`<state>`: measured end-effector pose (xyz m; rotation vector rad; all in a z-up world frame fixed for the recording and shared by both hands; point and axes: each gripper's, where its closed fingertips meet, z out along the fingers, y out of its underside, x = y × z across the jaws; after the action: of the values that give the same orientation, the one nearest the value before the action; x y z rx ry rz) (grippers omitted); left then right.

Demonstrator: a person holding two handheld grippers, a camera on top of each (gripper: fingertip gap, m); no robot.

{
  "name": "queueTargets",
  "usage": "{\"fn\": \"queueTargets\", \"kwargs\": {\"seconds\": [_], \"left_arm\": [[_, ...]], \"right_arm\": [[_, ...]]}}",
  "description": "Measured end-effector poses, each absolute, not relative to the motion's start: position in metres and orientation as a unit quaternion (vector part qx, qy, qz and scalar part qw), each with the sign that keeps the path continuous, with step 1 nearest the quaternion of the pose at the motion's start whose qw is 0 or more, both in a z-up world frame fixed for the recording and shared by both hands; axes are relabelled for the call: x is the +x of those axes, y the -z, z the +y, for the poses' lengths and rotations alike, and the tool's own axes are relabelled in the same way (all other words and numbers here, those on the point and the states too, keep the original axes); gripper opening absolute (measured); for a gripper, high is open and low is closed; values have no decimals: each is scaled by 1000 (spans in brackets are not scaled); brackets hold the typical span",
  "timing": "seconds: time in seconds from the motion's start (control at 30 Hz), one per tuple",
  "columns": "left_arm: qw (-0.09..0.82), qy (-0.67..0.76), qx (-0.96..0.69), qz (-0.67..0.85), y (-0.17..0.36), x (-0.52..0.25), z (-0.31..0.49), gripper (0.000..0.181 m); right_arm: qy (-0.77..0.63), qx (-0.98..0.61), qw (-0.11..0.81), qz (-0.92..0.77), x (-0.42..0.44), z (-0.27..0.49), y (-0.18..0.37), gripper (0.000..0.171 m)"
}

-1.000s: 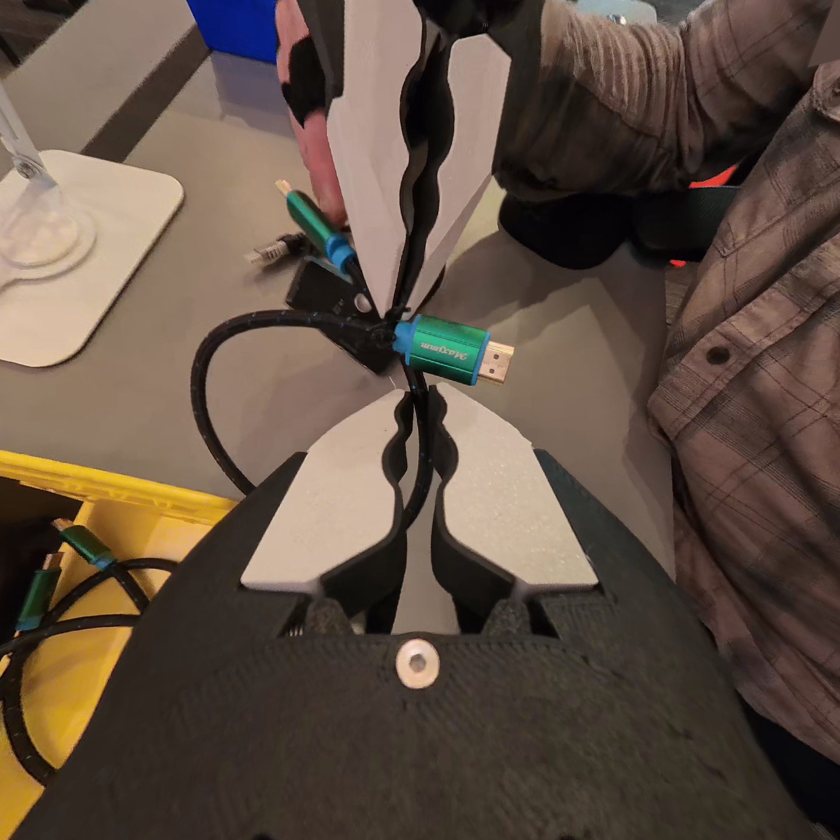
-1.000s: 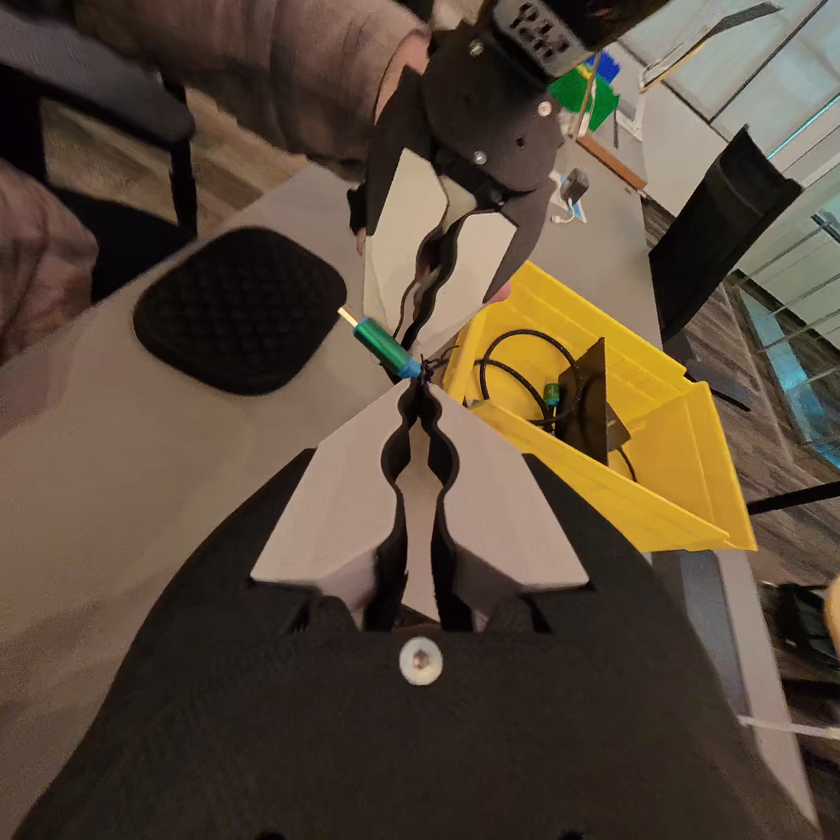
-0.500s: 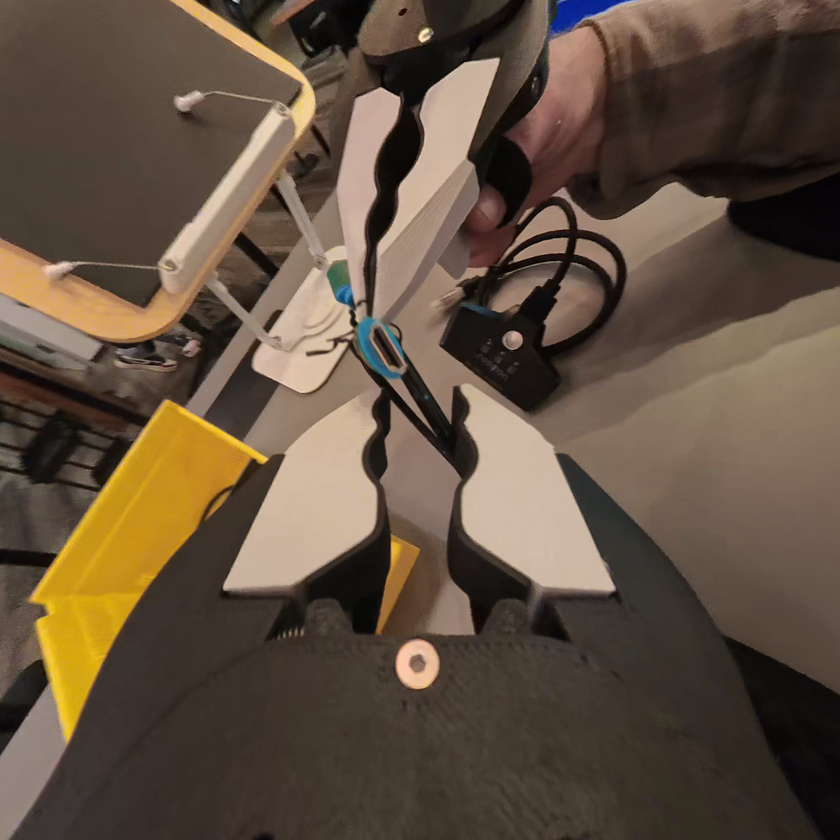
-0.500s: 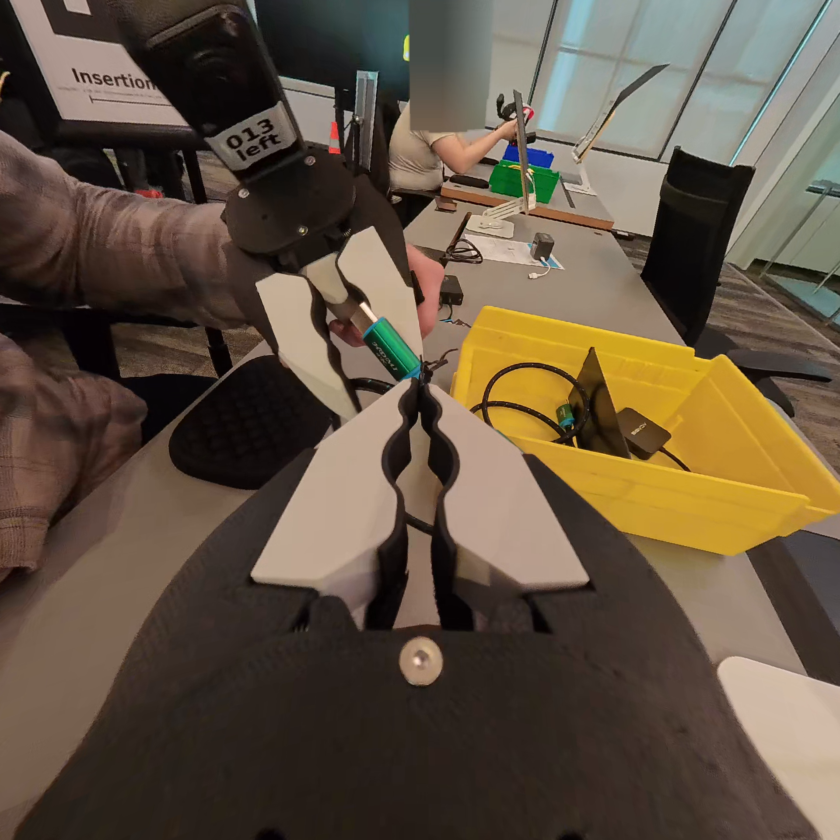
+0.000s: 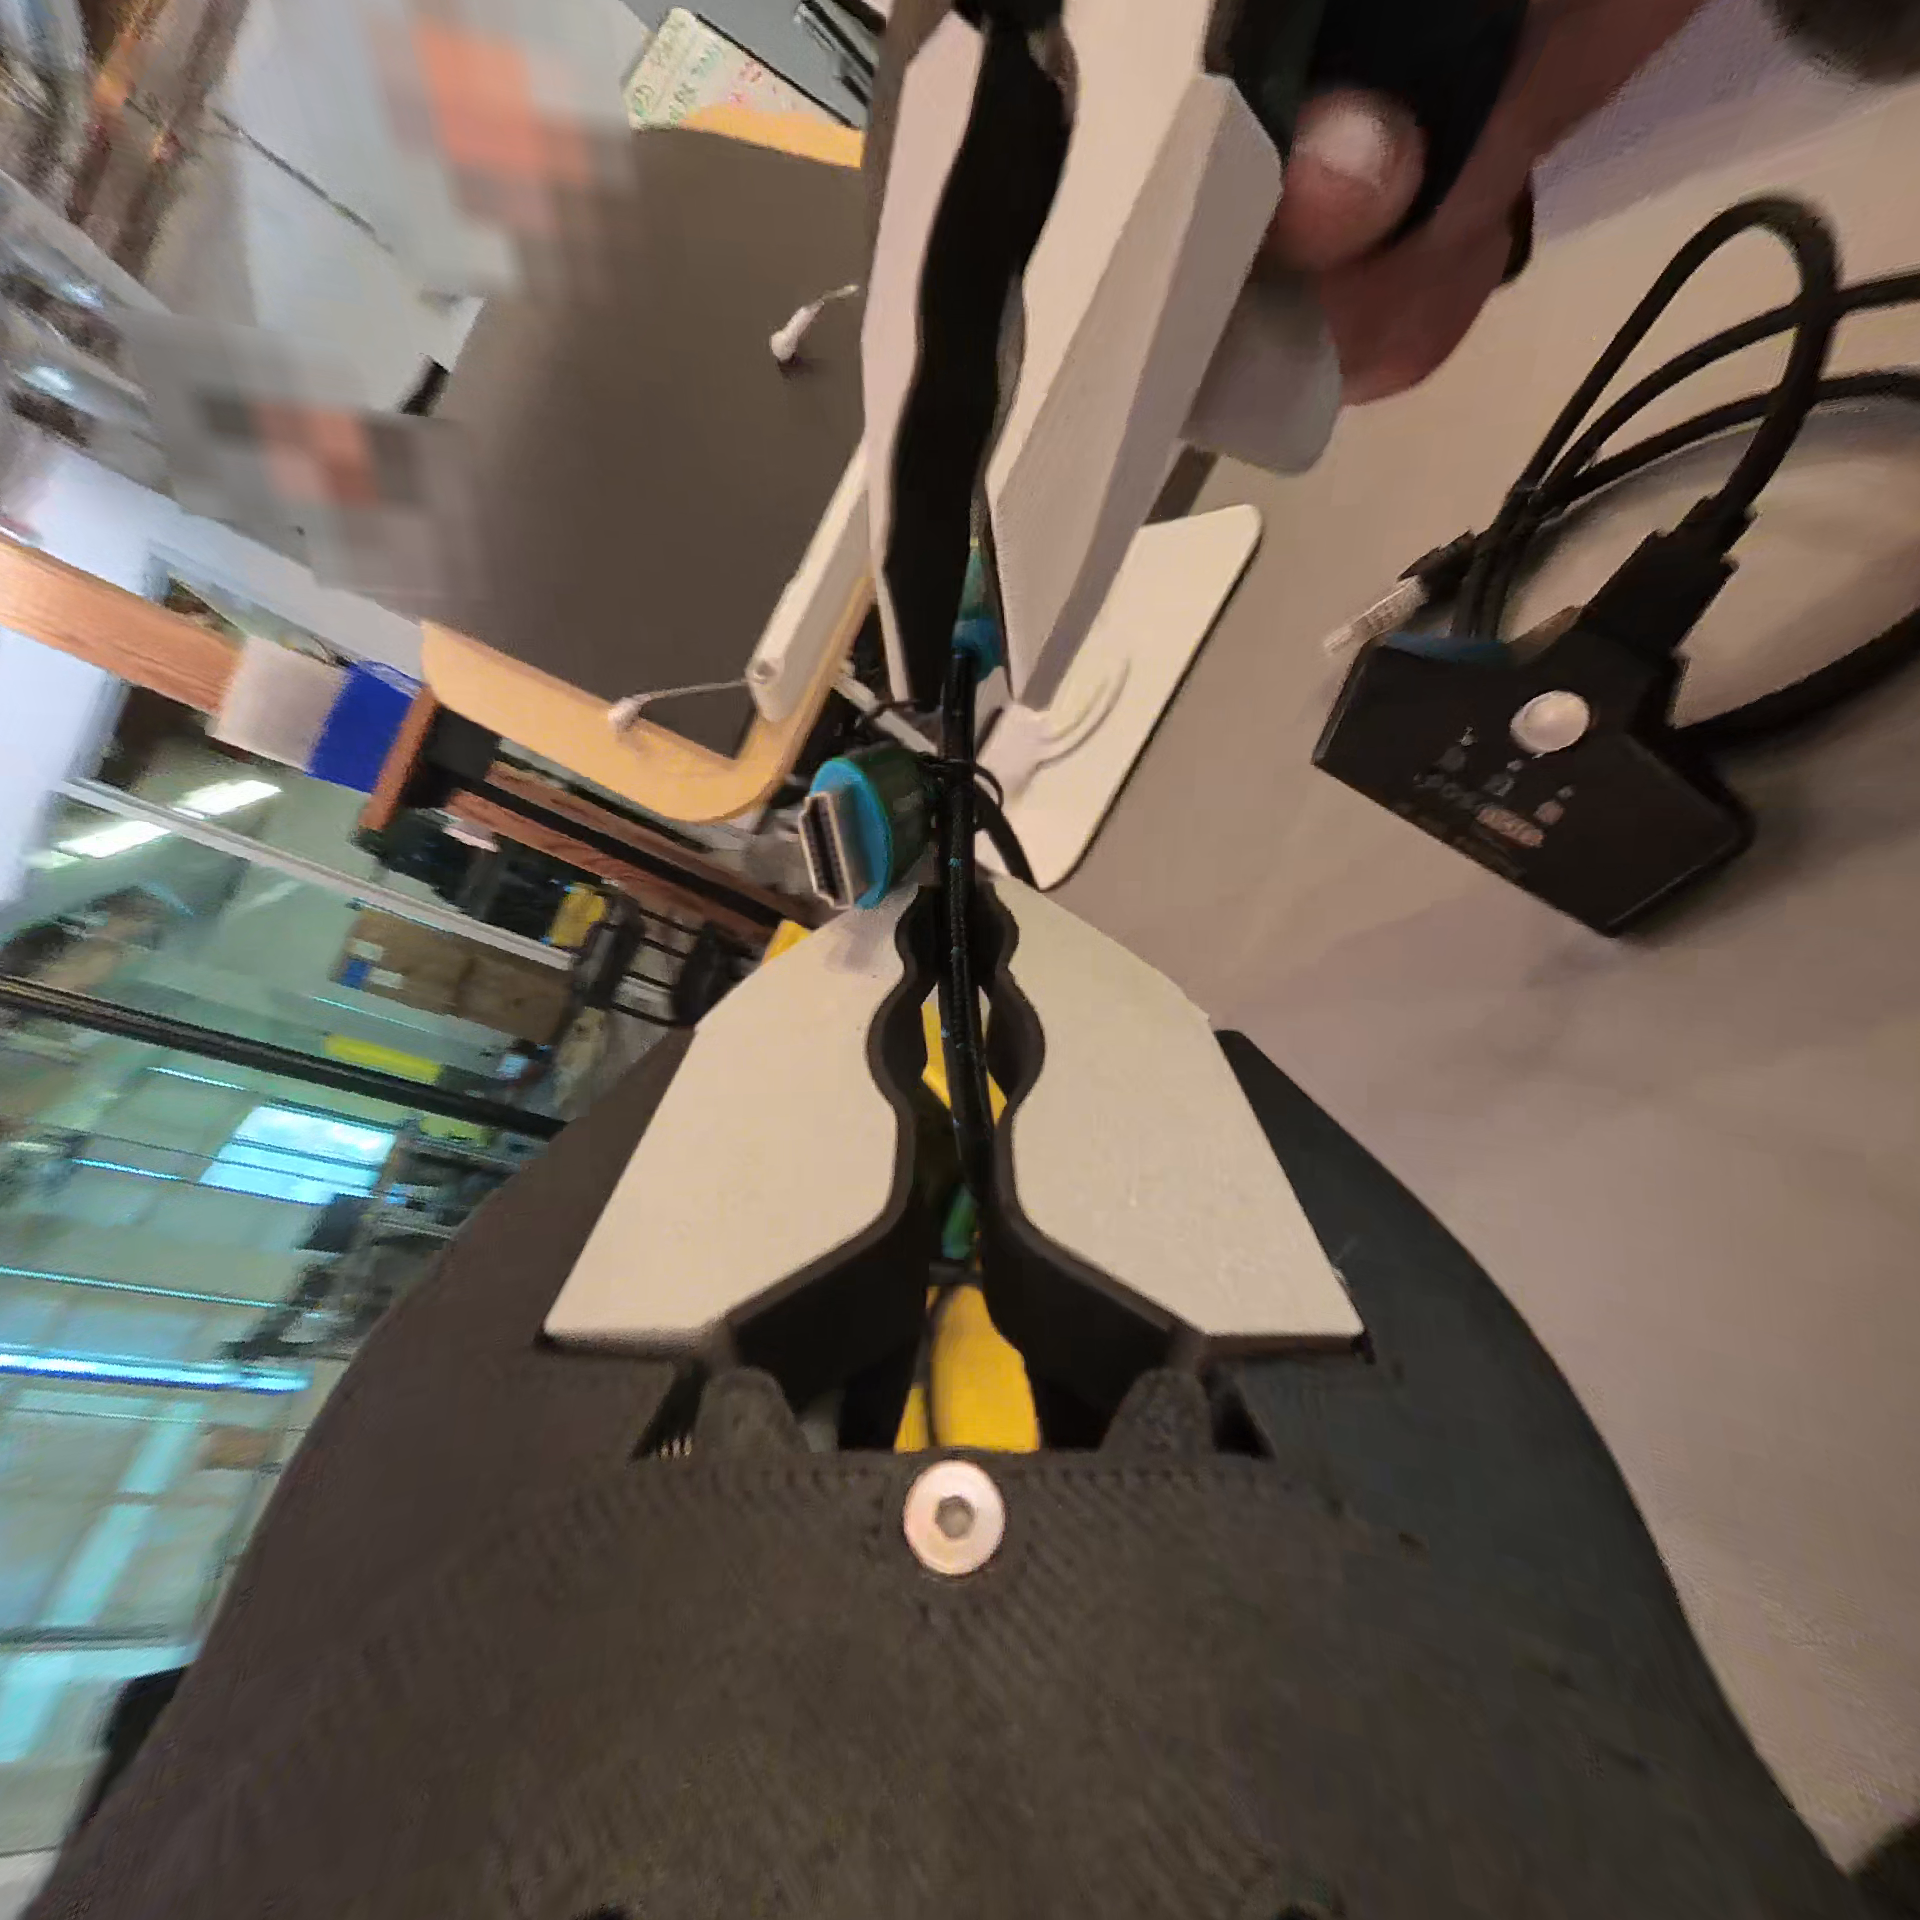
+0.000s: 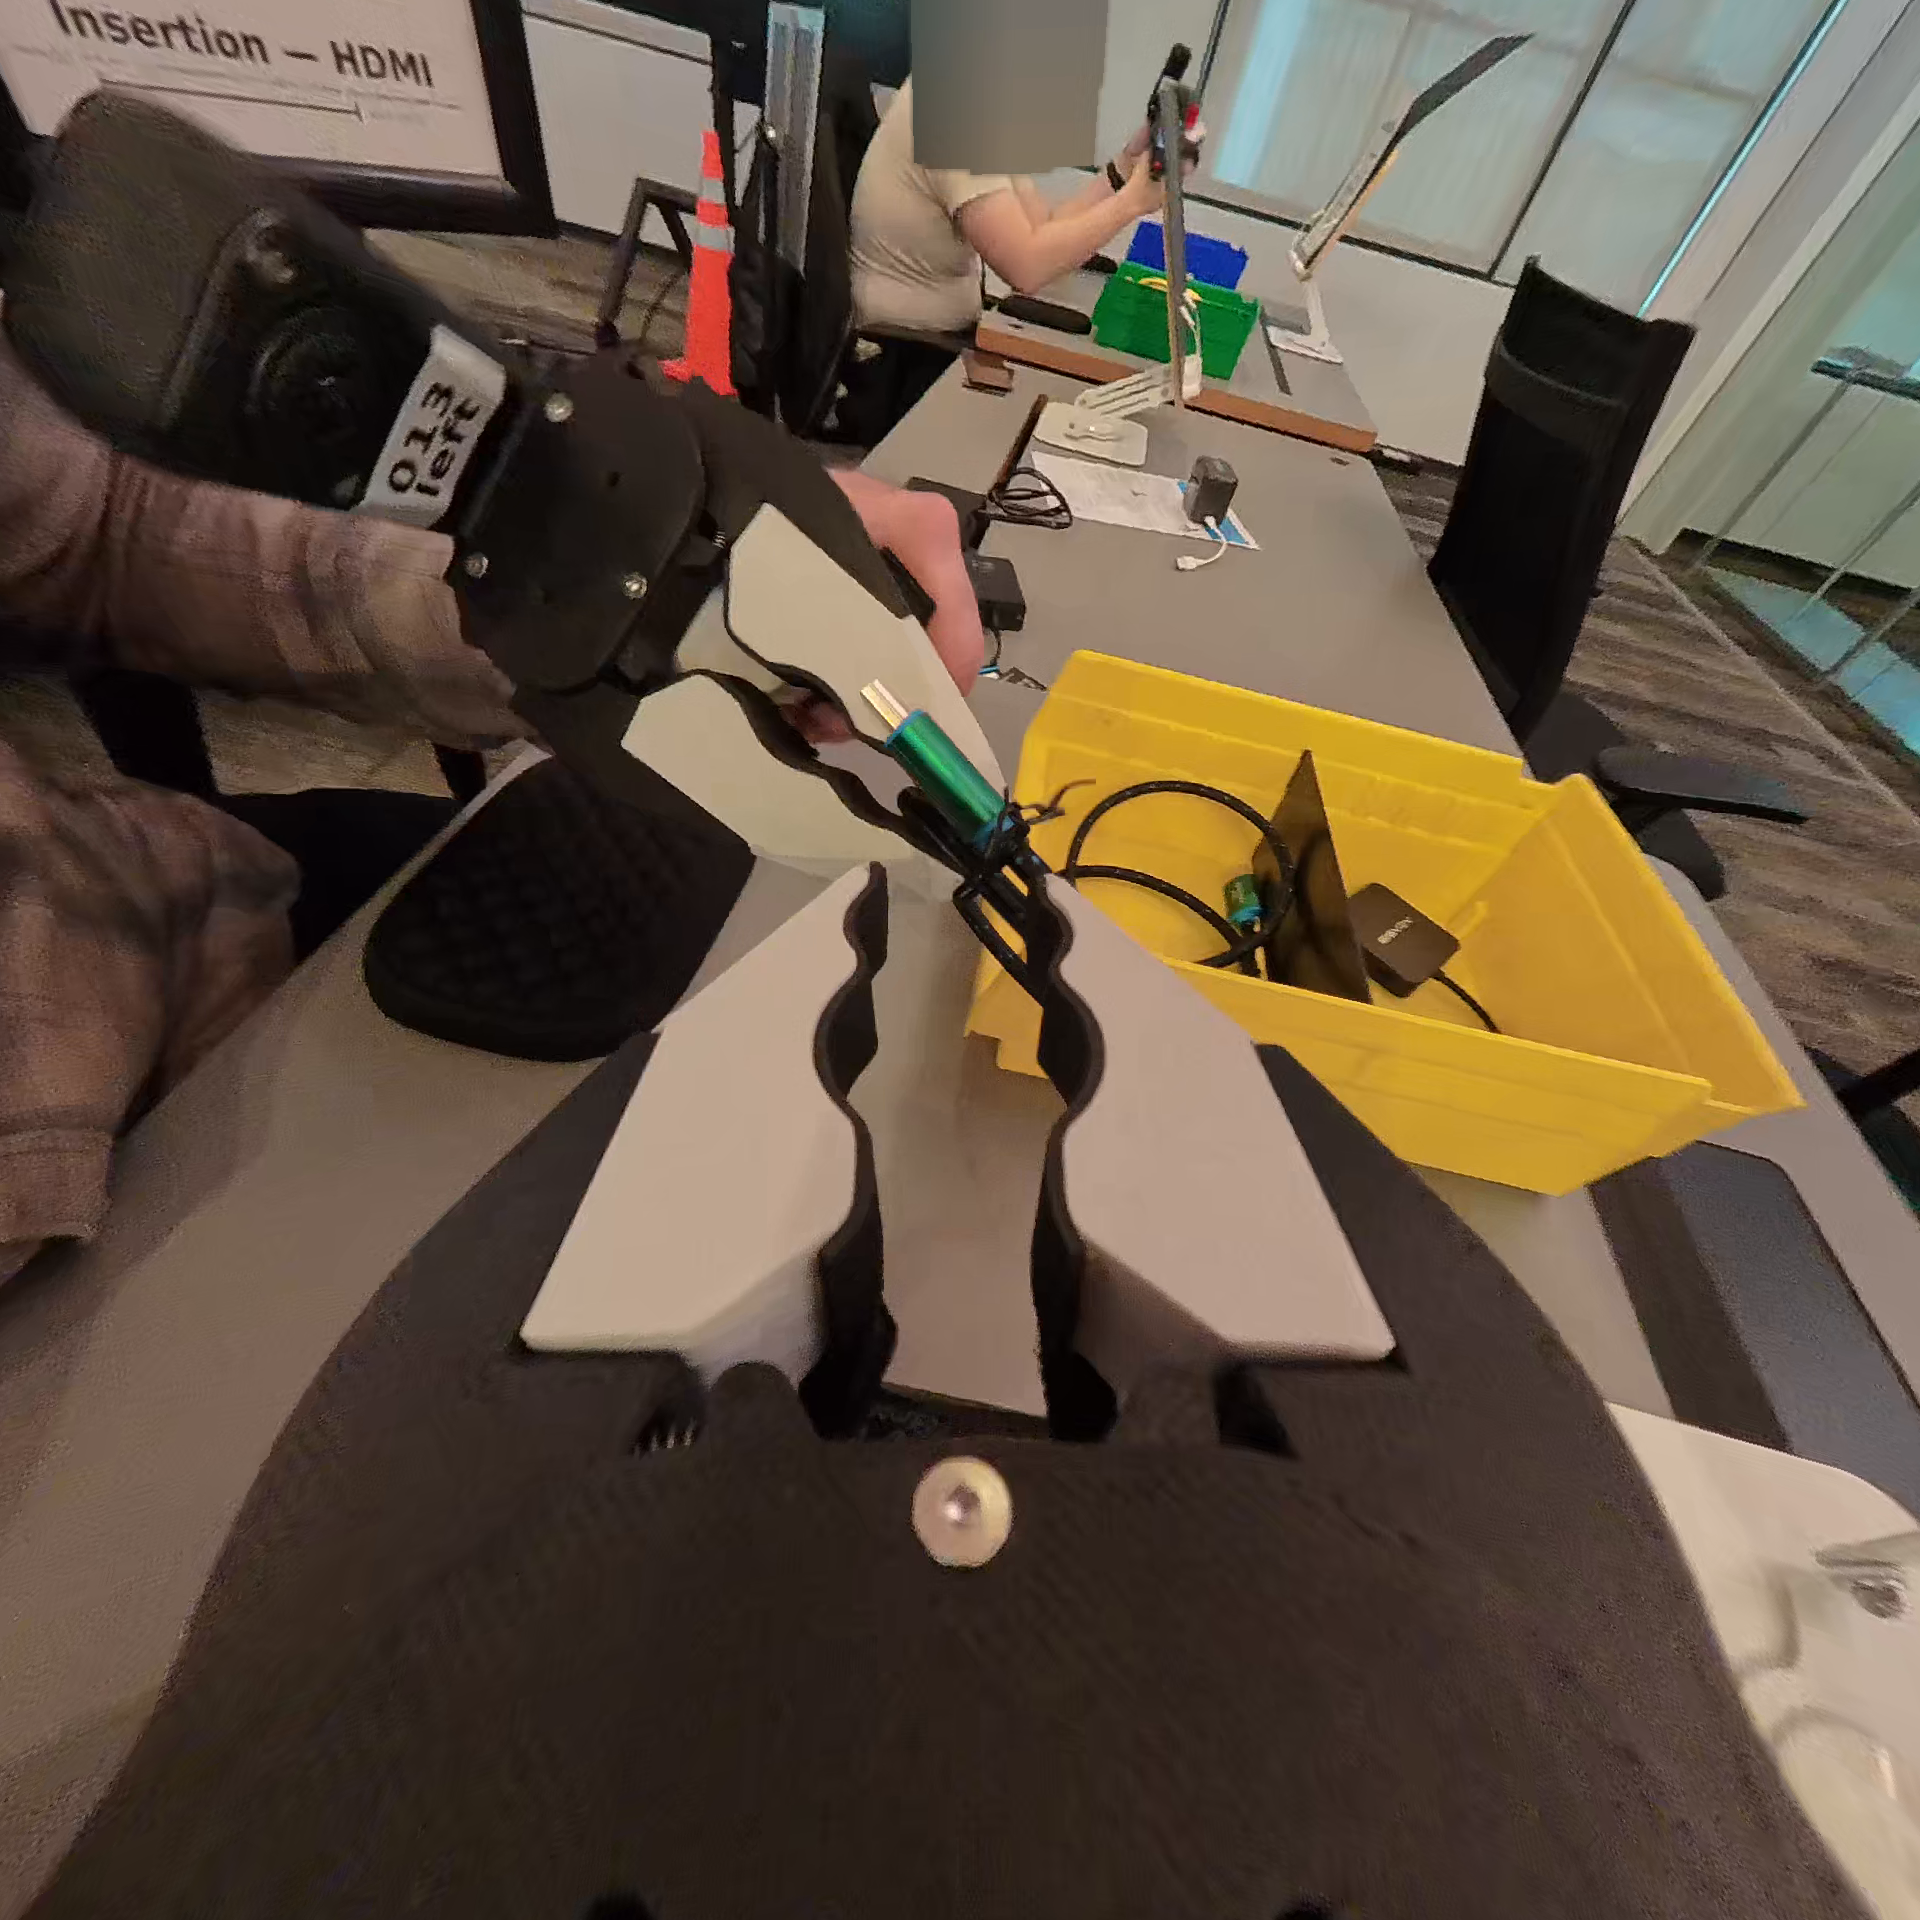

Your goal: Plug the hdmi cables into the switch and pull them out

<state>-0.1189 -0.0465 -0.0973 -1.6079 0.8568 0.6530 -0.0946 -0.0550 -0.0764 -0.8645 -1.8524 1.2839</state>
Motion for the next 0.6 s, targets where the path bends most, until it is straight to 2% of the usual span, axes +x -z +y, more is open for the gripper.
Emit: {"fn": "queueTargets", "kwargs": {"seconds": [0.23, 0.4, 0.6], "left_arm": [[519, -392, -613, 448, 92, -109, -47, 7], [519, -398, -612, 445, 88, -108, -45, 7], [518, -395, -615, 444, 85, -108, -45, 7]], "right_arm": [[-544, -348, 314, -696, -81, -53, 58, 27], [-504, -347, 331, -718, -82, -52, 66, 6], [-491, -339, 349, -723, -86, -53, 68, 4]]}}
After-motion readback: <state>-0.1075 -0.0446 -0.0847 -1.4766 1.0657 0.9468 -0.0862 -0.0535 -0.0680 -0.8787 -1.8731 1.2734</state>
